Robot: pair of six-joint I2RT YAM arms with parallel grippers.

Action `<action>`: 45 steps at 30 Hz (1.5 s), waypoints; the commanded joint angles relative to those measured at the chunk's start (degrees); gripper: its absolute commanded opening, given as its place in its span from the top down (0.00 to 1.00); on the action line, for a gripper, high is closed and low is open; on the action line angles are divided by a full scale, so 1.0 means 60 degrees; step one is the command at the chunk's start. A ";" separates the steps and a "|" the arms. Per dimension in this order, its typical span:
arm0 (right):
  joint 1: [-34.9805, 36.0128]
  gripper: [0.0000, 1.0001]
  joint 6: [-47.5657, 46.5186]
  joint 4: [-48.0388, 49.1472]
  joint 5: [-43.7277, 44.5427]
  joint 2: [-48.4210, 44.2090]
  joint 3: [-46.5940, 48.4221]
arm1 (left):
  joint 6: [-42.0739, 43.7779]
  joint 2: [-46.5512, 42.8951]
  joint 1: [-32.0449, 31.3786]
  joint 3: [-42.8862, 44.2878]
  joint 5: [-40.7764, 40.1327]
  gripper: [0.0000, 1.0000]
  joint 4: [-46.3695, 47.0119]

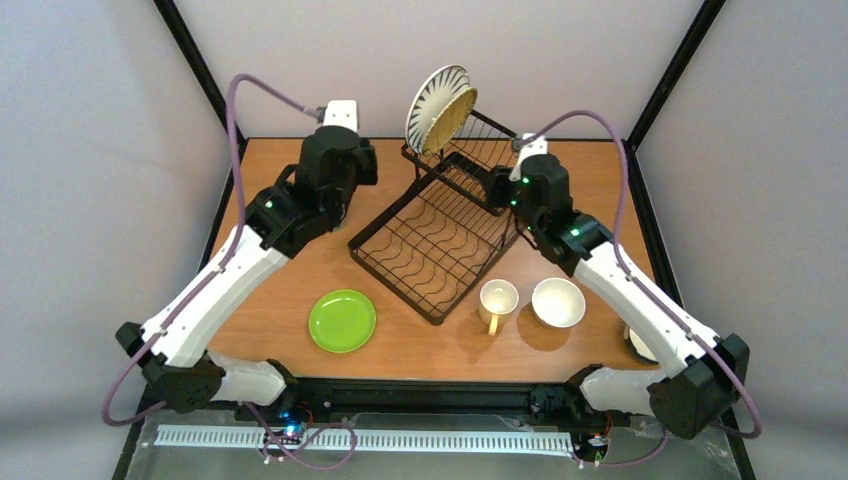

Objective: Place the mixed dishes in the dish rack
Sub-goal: Grab the plate at the center of the board.

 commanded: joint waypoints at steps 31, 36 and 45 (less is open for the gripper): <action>0.6655 0.21 0.2317 0.0027 -0.0500 0.3413 -0.0928 | -0.7507 -0.3694 -0.0099 -0.5680 0.1338 0.22 -0.4211; 0.6778 0.20 0.2691 0.0394 -0.0241 0.3980 -0.0948 | -0.7856 -0.4188 -0.0087 -0.6476 0.1774 0.20 -0.3770; 0.6778 0.20 0.3071 0.0797 -0.0412 0.4928 -0.0937 | -0.8612 -0.4722 -0.0084 -0.7764 0.2412 0.19 -0.3217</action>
